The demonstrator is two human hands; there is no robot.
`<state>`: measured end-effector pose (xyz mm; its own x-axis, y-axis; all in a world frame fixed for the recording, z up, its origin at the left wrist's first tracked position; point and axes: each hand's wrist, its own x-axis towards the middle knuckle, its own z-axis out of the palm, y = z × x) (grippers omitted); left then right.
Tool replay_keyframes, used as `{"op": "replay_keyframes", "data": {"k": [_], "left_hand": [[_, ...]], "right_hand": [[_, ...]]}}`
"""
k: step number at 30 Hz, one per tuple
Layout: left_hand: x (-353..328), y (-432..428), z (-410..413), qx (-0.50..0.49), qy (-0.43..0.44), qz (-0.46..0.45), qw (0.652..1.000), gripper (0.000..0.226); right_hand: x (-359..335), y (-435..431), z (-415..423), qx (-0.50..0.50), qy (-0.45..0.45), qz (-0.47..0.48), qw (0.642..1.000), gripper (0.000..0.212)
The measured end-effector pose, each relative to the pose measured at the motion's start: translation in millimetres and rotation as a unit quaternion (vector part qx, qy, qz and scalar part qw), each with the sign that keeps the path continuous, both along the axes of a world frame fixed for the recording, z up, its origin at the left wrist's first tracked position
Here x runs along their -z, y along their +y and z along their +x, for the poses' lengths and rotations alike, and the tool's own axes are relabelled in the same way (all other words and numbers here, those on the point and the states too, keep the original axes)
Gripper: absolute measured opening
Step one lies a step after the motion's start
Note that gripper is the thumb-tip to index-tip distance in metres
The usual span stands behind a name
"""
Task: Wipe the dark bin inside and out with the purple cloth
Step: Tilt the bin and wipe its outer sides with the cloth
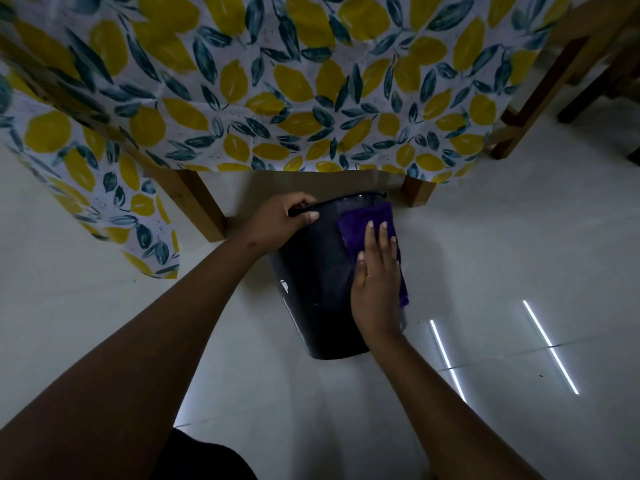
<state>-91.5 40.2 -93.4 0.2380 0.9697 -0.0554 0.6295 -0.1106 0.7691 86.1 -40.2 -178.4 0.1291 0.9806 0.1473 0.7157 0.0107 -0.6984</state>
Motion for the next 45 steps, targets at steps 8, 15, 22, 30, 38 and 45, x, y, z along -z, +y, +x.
{"op": "replay_keyframes", "data": {"k": [8, 15, 22, 30, 38, 45], "left_hand": [[-1.1, 3.1, 2.9, 0.005, 0.037, -0.009, 0.999, 0.027], [4.2, 4.9, -4.8, 0.005, 0.016, -0.018, 1.0, 0.027], [10.3, 5.1, -3.4, -0.025, 0.008, 0.001, 1.0, 0.017], [5.7, 7.2, -2.9, -0.013, -0.012, -0.035, 0.999, 0.024], [11.2, 7.4, -7.8, -0.03, -0.014, -0.014, 0.999, 0.026], [11.0, 13.0, -3.7, -0.017, 0.011, -0.013, 1.0, 0.033]], "right_hand": [[18.2, -50.7, -12.2, -0.018, -0.077, 0.006, 0.997, 0.054], [3.1, -3.7, -4.1, -0.024, -0.012, -0.006, 1.0, 0.05], [28.4, -70.5, -14.8, -0.046, -0.126, 0.009, 0.991, 0.063], [9.1, -42.9, -27.6, -0.07, -0.158, 0.012, 0.985, 0.067], [11.9, -27.8, -18.2, 0.0, -0.066, -0.001, 0.998, 0.052], [19.4, -45.0, -25.7, -0.042, -0.132, 0.008, 0.99, 0.058]]}}
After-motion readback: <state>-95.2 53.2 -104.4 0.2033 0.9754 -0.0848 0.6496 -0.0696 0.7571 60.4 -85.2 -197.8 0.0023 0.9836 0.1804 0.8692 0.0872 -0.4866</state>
